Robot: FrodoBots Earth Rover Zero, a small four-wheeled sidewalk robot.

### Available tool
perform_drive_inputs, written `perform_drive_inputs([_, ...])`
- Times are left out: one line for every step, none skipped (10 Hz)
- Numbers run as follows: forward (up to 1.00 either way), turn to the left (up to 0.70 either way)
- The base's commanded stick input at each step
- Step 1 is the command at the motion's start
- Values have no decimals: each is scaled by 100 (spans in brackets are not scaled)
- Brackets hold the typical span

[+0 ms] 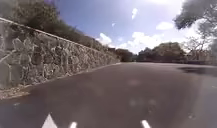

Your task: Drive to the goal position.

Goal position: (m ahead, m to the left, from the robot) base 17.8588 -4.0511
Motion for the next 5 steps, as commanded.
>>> perform_drive_inputs([50, 0])
perform_drive_inputs([50, 0])
perform_drive_inputs([50, 0])
perform_drive_inputs([50, 0])
perform_drive_inputs([50, 0])
